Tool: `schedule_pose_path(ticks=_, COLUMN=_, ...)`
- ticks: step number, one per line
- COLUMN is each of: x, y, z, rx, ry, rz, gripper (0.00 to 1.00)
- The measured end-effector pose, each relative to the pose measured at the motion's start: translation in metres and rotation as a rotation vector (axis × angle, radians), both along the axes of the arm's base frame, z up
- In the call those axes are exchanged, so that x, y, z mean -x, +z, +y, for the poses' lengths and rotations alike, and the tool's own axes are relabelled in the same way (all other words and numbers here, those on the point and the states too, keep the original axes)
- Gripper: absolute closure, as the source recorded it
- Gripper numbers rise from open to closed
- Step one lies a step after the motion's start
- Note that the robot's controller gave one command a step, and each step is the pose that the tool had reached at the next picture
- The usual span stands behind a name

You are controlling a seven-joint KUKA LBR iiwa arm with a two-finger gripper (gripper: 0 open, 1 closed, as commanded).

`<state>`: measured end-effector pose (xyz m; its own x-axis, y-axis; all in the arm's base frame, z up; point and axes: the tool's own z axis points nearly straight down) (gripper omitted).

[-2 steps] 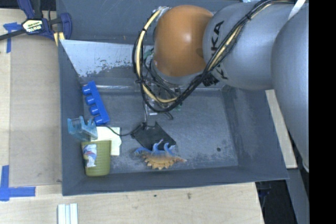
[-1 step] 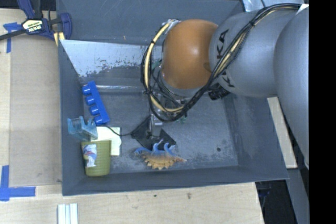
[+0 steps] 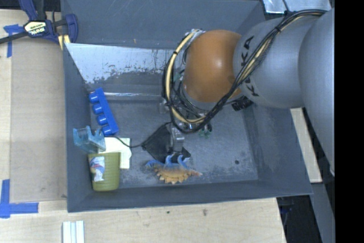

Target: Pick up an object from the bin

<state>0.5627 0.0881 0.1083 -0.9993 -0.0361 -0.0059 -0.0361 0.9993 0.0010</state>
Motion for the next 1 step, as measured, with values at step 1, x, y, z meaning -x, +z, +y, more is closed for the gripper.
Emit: schedule_pose_path(ticks=1, x=-0.0237, y=-0.0271, z=0.0213, rx=0.002, ry=0.155, rz=-0.002, gripper=0.00)
